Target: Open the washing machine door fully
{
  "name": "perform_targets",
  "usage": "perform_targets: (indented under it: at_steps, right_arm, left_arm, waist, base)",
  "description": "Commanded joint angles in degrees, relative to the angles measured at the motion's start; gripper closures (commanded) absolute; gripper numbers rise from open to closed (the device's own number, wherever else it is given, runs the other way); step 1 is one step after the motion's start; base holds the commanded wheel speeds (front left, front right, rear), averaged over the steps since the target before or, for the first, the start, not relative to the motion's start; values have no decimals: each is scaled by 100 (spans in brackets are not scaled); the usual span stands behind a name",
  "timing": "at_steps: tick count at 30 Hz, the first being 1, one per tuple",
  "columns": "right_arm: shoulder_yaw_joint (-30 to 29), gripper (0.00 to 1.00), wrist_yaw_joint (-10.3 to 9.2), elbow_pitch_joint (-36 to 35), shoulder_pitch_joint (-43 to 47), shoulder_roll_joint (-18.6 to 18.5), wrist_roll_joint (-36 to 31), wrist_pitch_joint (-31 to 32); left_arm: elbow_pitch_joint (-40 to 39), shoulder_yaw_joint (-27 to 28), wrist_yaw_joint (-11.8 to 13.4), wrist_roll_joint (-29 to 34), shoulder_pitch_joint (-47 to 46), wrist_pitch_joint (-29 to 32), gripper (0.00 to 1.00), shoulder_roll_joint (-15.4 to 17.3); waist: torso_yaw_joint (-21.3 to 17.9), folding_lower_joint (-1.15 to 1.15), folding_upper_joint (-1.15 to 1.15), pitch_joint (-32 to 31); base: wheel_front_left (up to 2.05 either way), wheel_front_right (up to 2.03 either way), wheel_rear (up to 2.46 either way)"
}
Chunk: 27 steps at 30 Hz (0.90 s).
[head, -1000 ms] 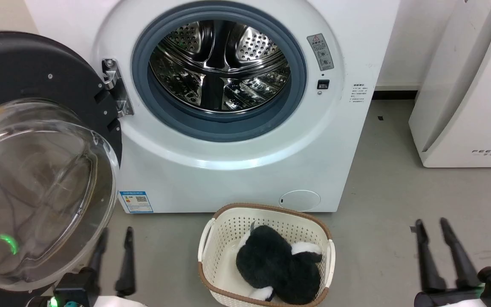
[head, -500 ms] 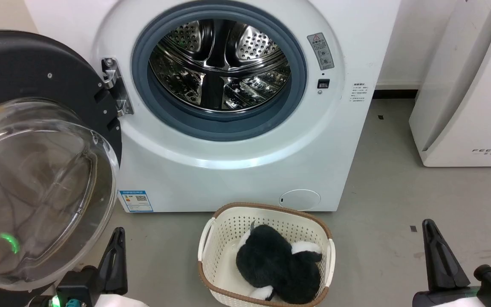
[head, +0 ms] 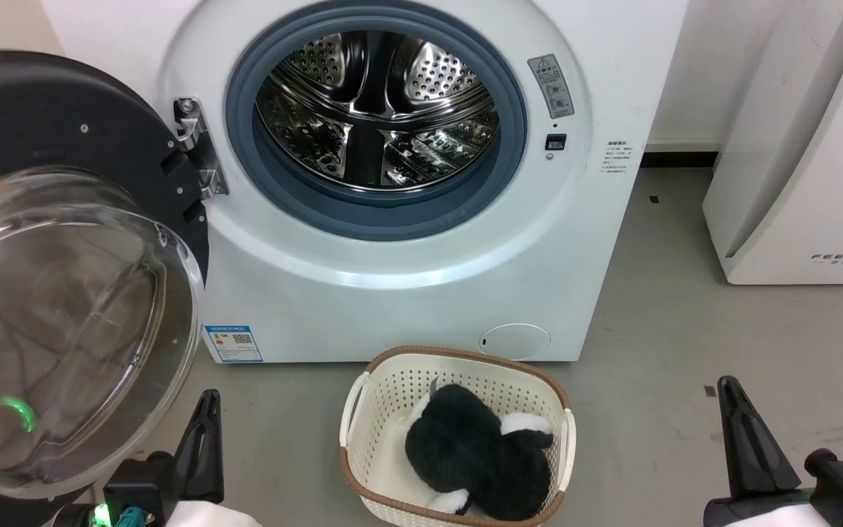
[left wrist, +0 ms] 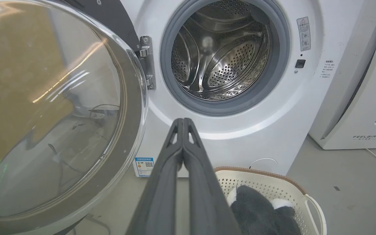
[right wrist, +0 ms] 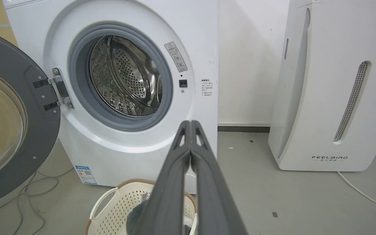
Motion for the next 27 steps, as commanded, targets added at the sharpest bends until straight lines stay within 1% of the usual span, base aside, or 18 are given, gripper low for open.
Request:
perform_targets:
  at_steps: [1, 27]
  right_arm:
    - [11, 100, 1, 16, -98, 4, -73, 33]
    - [64, 100, 2, 71, -237, 8, -236, 327]
  left_arm:
    - [-39, -9, 43, 47, -74, 31, 100, 0]
    - [-154, -96, 107, 124, -144, 329, 100, -2]
  waist:
    - [0, 0, 0, 2]
    - [0, 0, 0, 37]
  base:
    - [0, 0, 0]
    - [0, 0, 0]
